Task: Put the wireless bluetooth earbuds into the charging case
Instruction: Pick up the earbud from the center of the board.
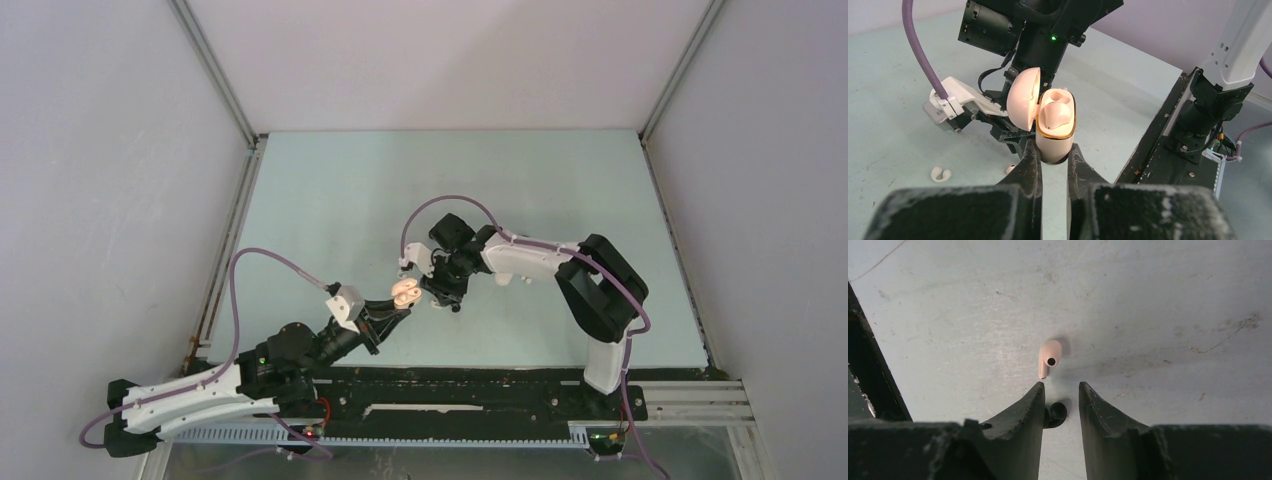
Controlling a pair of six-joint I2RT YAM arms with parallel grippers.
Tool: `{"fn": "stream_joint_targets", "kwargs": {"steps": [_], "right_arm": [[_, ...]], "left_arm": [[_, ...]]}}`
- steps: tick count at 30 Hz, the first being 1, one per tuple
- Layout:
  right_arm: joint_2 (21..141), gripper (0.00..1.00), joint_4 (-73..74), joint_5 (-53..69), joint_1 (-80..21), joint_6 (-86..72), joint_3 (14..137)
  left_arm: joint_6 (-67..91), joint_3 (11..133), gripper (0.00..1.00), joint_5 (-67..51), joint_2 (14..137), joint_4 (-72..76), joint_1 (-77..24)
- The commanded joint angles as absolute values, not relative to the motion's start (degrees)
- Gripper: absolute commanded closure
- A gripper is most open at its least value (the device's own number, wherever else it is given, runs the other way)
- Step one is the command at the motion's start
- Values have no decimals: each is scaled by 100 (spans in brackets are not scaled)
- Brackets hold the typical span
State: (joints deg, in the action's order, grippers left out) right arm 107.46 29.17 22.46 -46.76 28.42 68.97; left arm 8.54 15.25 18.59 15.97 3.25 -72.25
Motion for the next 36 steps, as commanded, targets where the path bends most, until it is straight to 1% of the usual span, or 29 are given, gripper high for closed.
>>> {"fn": "stream_joint_targets", "kwargs": {"steps": [1,7,18,27,36], "right_arm": [[10778,66,2797,2410,-4689,2695,7199],[10892,68,2771,2172,-4694,2602,7342],[11161,67,2750,1668,-4794,2644,7431],[11217,65,3145,2262,-5071,2821,7427],[11268,63,3297,2569,-5160,2752,7548]], "left_arm": [[748,1706,100,1733,1614,499,-7256],[768,1697,100,1741,1618,501,-7255],[756,1713,100,1745,1669,488,-7260],[765,1705,100,1733,1642,466,-7260],[776,1680,100,1728,1652,483,-7260]]}}
